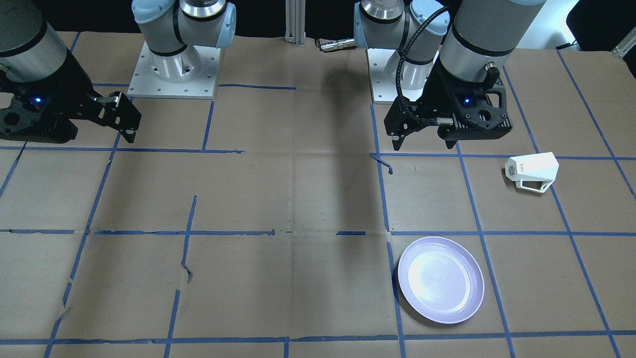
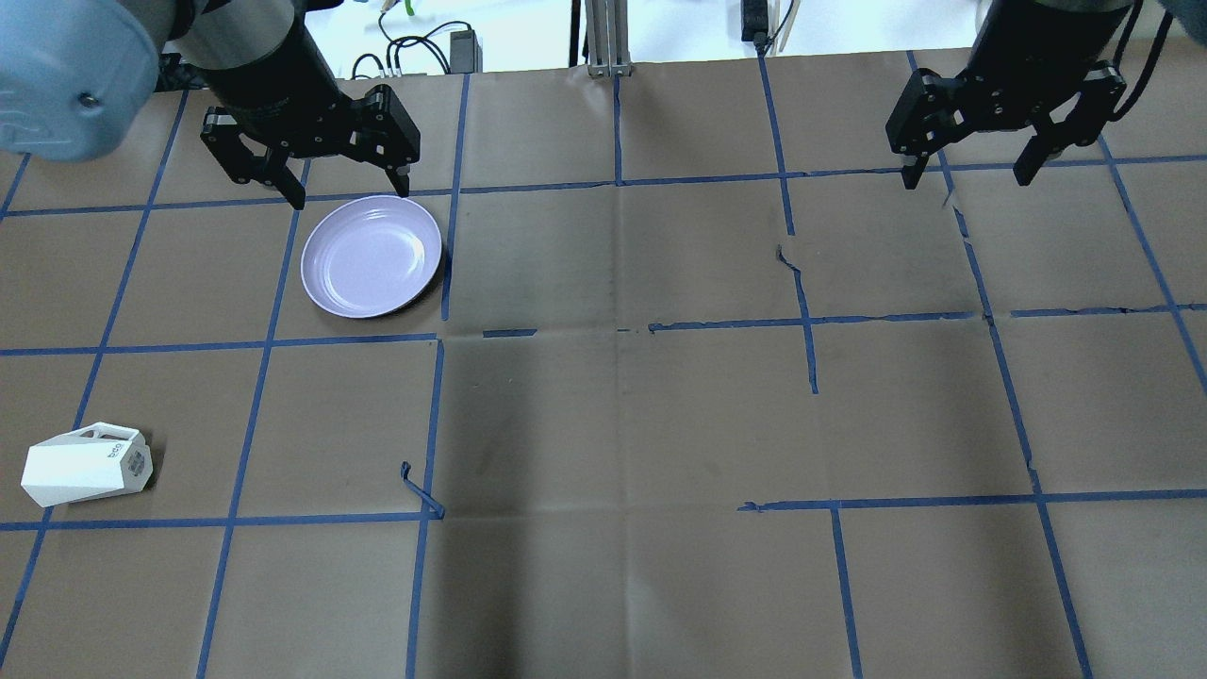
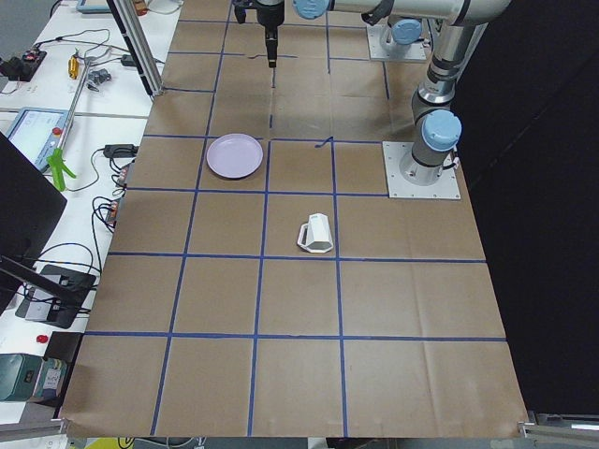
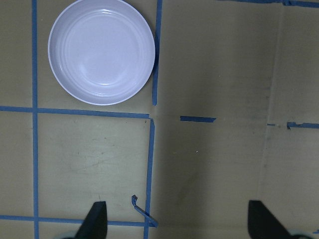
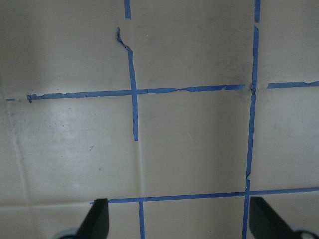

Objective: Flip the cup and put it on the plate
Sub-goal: 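Move the left gripper down toward the white mug lying on its side, then grasp the white faceted mug with the left gripper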

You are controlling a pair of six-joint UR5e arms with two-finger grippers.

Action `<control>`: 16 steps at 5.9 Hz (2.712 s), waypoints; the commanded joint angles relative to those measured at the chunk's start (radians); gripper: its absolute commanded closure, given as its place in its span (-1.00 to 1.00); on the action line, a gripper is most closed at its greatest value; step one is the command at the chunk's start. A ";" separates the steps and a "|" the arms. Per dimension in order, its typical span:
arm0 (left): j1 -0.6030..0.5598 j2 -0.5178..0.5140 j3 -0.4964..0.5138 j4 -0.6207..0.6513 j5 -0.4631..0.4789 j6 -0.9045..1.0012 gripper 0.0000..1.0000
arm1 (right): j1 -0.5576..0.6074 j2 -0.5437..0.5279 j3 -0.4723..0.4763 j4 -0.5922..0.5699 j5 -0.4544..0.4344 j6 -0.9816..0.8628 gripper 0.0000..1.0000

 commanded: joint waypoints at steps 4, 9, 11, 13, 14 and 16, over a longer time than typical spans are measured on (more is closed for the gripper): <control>0.131 0.033 -0.003 -0.032 0.009 0.177 -0.97 | 0.000 0.000 0.000 0.000 0.000 0.000 -1.00; 0.887 0.021 -0.003 -0.081 0.011 1.072 -0.97 | 0.000 0.000 0.000 0.000 0.000 0.000 -1.00; 1.059 -0.028 -0.003 -0.068 0.000 1.241 -0.97 | 0.000 0.000 0.000 -0.001 0.000 0.000 -1.00; 1.128 -0.092 -0.037 -0.154 -0.155 1.279 -0.97 | 0.000 0.000 0.000 -0.001 0.000 0.000 -1.00; 1.211 -0.178 -0.035 -0.197 -0.258 1.345 -0.97 | 0.000 0.000 0.000 0.000 0.000 0.000 -1.00; 1.271 -0.377 -0.002 -0.318 -0.407 1.481 -0.97 | 0.002 0.000 0.000 -0.001 0.000 0.000 -1.00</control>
